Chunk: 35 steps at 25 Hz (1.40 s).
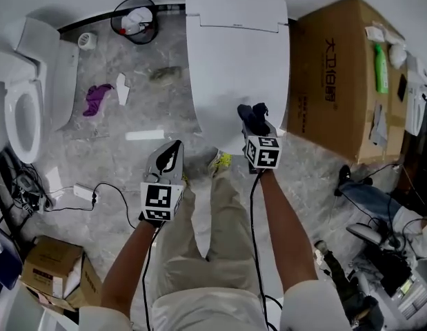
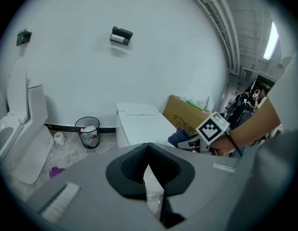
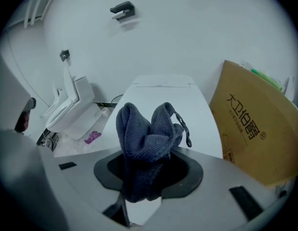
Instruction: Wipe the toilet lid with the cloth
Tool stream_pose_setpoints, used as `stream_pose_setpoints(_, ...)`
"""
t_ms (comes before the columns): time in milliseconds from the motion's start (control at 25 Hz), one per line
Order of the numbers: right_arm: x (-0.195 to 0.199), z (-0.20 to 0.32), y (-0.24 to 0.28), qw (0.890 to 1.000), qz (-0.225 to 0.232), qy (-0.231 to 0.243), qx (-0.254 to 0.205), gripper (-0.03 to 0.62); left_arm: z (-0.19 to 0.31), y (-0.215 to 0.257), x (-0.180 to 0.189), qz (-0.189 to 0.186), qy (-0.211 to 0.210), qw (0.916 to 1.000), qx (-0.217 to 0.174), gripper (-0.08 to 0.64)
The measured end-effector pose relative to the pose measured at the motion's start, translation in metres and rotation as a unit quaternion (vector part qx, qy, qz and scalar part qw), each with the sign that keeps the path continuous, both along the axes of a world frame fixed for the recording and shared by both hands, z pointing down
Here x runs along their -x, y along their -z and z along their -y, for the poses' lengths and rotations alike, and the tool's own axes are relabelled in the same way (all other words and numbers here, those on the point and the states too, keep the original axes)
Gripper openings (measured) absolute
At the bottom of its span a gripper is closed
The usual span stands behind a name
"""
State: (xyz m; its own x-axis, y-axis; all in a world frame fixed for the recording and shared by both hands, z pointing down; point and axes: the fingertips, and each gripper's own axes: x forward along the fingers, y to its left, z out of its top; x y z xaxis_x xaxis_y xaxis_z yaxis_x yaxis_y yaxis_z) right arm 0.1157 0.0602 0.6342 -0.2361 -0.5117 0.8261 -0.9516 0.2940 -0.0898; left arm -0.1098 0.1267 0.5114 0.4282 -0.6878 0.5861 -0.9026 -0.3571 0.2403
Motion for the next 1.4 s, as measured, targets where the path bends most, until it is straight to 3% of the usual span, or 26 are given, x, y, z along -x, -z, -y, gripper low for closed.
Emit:
stream_pose_setpoints(280, 0.113, -0.008, -0.007, 0.993, 0.018, 0.114, 0.006, 0.153, -0.001, -0.013, 0.034, 0.004, 0.044, 0.9990, 0.010, 0.002)
stream_pose_setpoints(440, 0.148, -0.021, -0.033, 0.985, 0.014, 0.172, 0.025, 0.153, -0.009, -0.022, 0.036, 0.002, 0.061, 0.9980, 0.018, 0.002)
stream_pose_setpoints(560, 0.163, -0.028, -0.048, 0.981, 0.021, 0.190, 0.035, 0.153, -0.017, -0.024, 0.036, 0.003, 0.071, 0.9972, 0.025, 0.002)
stream_pose_setpoints(840, 0.157, -0.031, -0.054, 0.975, 0.020, 0.220, 0.020, 0.149, -0.028, -0.020, 0.012, -0.018, 0.070, 0.9962, 0.048, 0.002)
stream_pose_setpoints(1080, 0.149, -0.032, -0.054, 0.970, 0.017, 0.241, 0.023, 0.147, -0.013, -0.018, 0.007, -0.022, 0.075, 0.9959, 0.046, 0.002)
stream_pose_setpoints(1400, 0.093, -0.033, -0.057, 0.979, 0.005, 0.200, 0.026, 0.146, 0.002, -0.011, -0.004, -0.018, 0.060, 0.9973, 0.039, 0.002)
